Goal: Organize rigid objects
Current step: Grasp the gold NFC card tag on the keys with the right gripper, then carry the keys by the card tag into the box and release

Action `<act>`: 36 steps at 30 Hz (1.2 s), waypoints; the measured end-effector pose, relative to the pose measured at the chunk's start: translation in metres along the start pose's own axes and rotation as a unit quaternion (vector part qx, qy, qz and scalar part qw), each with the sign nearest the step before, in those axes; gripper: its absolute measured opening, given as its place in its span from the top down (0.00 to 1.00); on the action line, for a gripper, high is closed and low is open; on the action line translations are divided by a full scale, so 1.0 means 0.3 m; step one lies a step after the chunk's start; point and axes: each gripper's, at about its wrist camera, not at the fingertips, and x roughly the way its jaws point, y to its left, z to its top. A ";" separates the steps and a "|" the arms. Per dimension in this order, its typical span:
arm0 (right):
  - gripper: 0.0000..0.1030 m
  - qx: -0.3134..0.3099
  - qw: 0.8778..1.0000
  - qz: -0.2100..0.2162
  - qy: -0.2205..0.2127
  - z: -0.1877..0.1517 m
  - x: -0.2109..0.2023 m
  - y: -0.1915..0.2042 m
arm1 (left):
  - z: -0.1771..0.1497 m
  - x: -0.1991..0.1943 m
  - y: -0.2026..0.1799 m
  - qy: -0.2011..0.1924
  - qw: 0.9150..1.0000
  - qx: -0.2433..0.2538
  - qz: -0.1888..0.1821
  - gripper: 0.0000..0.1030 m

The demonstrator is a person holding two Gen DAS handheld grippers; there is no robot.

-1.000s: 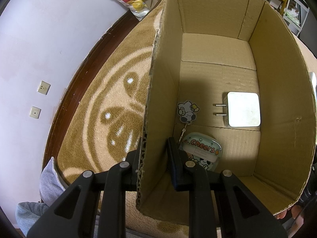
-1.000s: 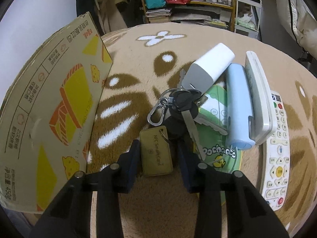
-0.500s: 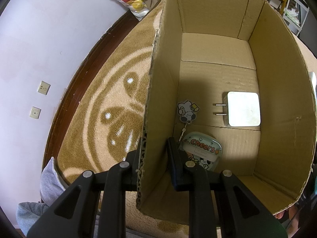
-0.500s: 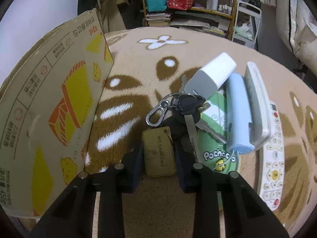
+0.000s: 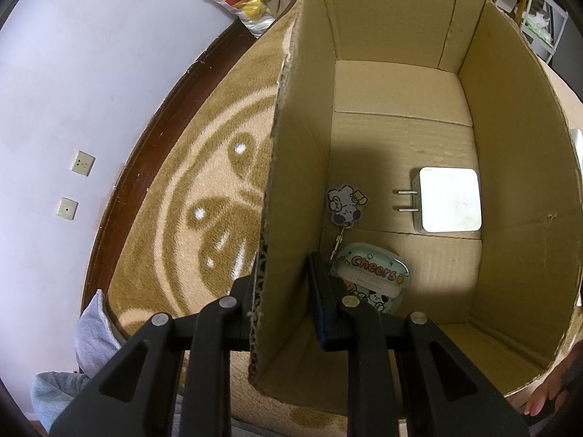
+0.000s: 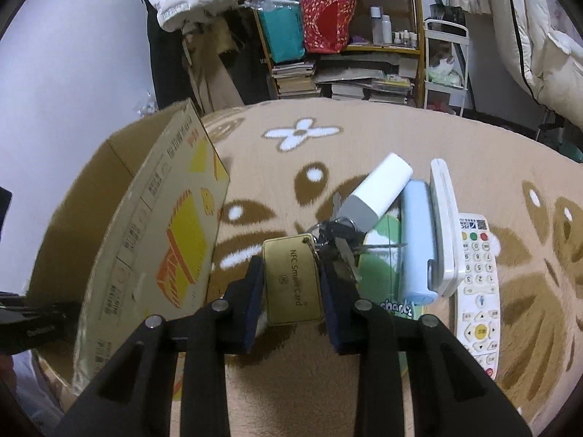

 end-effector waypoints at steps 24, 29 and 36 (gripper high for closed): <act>0.69 -0.017 0.990 0.105 -0.098 0.116 -0.207 0.164 | 0.001 0.001 -0.001 0.001 1.000 0.003 -0.001 0.80; 0.69 -0.042 0.984 0.134 -0.112 0.133 -0.255 0.243 | 0.001 0.001 -0.001 0.001 1.000 0.003 -0.001 0.80; 0.69 -0.079 0.978 0.145 -0.127 0.134 -0.296 0.332 | 0.000 0.001 0.000 0.001 1.000 0.003 -0.001 0.80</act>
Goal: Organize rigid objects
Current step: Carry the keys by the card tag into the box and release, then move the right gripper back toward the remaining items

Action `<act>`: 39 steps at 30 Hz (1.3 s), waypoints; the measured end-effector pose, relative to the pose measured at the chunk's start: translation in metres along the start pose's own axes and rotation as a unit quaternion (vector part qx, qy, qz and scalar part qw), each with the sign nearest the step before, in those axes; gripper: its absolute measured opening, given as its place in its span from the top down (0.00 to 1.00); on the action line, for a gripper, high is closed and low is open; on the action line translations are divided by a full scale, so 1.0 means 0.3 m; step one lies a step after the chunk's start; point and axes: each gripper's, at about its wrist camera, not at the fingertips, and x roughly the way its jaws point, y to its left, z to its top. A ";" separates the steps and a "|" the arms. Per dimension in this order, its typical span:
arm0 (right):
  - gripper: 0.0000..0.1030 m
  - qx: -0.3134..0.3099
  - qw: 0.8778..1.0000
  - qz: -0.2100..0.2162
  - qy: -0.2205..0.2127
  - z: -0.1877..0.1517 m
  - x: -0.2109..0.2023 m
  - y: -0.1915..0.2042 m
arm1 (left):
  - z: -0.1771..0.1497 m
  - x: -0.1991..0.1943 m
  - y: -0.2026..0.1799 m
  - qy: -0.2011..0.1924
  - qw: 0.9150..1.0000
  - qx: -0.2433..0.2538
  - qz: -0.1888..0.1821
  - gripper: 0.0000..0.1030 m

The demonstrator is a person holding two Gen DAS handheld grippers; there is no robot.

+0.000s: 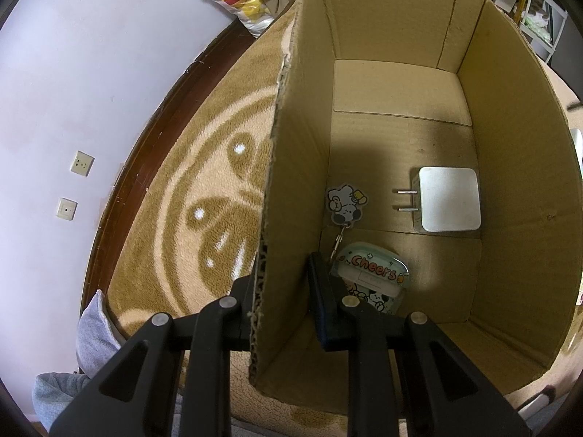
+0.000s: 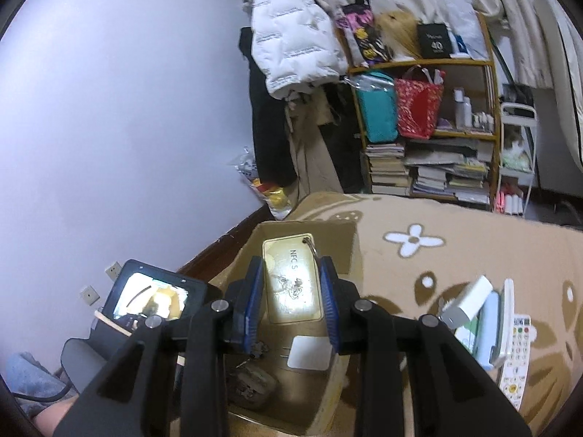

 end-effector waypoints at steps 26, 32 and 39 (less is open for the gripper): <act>0.68 -0.051 0.997 -0.025 0.059 -0.051 0.075 -0.009 | -0.002 0.004 -0.003 0.001 1.000 0.001 0.000 0.80; 0.33 -0.066 0.995 -0.073 0.029 -0.012 0.033 -0.054 | -0.003 0.002 -0.005 0.001 1.000 0.002 0.001 0.80; 0.17 -0.031 0.994 -0.096 0.033 0.001 0.039 -0.158 | -0.003 0.001 -0.007 0.001 1.000 0.003 0.001 0.80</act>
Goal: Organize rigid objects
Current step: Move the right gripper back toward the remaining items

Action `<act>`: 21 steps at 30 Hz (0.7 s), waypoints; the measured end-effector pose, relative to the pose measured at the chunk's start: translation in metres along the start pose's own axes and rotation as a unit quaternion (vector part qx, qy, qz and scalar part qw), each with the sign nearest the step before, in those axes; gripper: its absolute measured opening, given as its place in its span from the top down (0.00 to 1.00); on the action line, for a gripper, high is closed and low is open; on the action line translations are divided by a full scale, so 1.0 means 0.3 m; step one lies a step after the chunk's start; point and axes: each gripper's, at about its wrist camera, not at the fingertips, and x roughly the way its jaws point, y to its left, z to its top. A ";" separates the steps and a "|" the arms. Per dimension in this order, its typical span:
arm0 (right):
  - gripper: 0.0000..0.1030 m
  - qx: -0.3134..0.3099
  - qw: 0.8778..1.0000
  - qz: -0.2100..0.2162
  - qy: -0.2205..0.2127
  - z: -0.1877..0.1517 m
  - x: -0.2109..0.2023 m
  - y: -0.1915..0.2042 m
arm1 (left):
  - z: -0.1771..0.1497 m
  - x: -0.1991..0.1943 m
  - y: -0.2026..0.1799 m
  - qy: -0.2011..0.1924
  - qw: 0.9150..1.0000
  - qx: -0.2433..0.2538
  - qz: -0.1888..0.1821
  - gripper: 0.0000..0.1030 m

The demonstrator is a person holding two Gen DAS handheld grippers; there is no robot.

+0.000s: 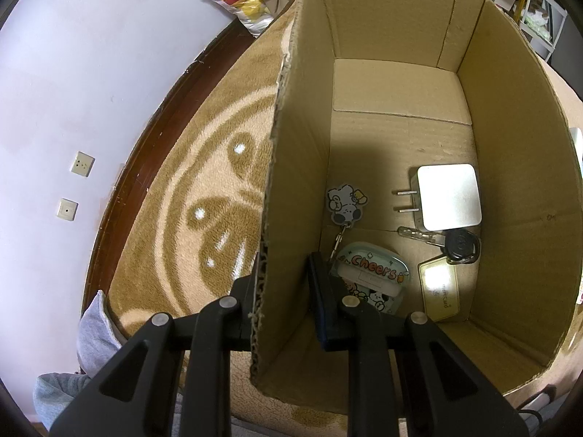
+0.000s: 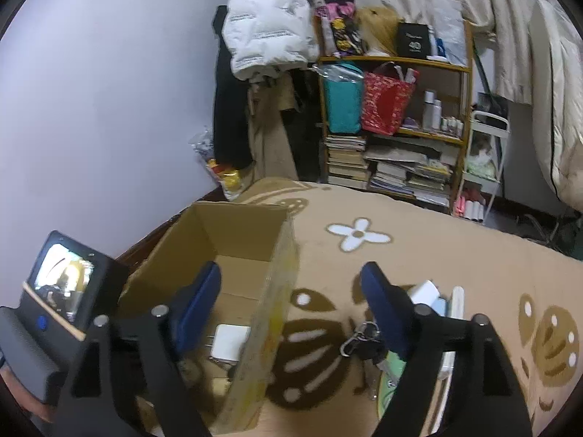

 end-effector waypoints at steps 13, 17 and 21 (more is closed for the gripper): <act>0.17 0.049 0.997 -0.037 0.044 -0.067 0.085 -0.156 | 0.001 -0.001 -0.003 0.000 1.000 0.003 0.003 0.80; 0.17 0.062 0.995 -0.047 0.069 -0.102 0.134 -0.190 | 0.001 0.001 -0.002 0.000 1.000 0.004 0.003 0.80; 0.17 0.073 0.992 -0.050 0.087 -0.138 0.185 -0.220 | 0.000 0.001 0.000 0.000 1.000 0.005 0.004 0.80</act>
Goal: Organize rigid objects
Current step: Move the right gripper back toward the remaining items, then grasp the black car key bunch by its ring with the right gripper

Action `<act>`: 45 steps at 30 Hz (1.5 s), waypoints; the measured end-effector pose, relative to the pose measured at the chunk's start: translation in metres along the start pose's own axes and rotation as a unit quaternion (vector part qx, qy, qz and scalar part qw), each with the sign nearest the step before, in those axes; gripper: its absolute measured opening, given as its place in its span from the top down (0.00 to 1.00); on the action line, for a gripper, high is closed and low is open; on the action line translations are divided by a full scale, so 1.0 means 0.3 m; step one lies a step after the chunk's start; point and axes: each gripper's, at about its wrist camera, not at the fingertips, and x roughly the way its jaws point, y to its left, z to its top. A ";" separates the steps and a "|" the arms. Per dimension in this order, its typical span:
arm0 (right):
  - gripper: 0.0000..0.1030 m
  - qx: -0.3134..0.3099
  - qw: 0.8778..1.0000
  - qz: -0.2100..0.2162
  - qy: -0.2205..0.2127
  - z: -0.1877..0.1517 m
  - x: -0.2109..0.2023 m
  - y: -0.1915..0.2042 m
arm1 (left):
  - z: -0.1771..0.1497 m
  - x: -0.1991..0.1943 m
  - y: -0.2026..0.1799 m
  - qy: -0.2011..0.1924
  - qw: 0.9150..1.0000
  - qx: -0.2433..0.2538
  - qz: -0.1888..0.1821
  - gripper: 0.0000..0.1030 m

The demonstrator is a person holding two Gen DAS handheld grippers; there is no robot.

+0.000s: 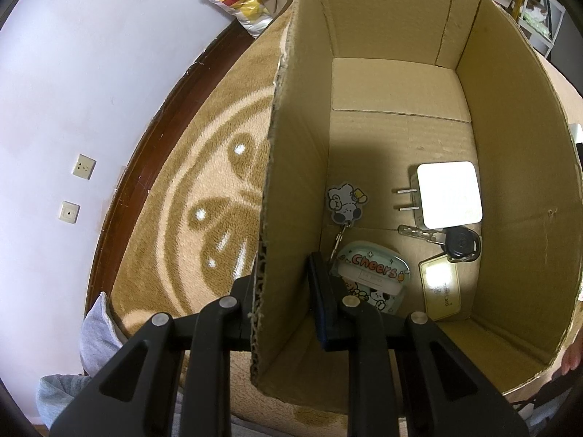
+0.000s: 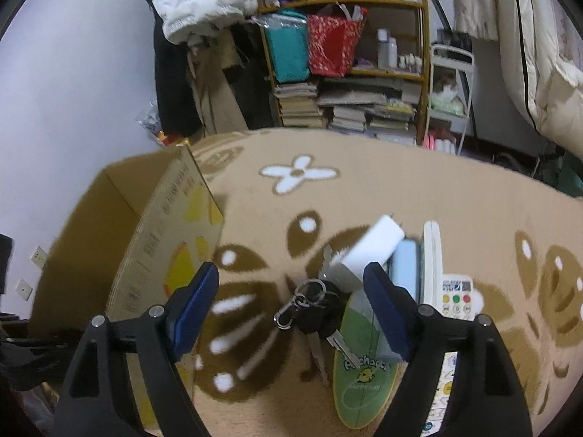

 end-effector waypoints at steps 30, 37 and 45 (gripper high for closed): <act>0.16 0.018 0.999 0.009 0.045 -0.059 0.153 -0.027 | 0.003 0.001 0.000 0.001 1.000 0.001 -0.001 0.80; 0.40 0.010 0.997 0.000 0.072 -0.091 0.190 -0.022 | 0.003 0.001 0.001 0.001 1.000 0.002 0.000 0.80; 0.41 -0.004 0.997 -0.009 0.073 -0.097 0.192 -0.003 | 0.004 0.001 0.002 0.001 1.000 0.002 0.000 0.80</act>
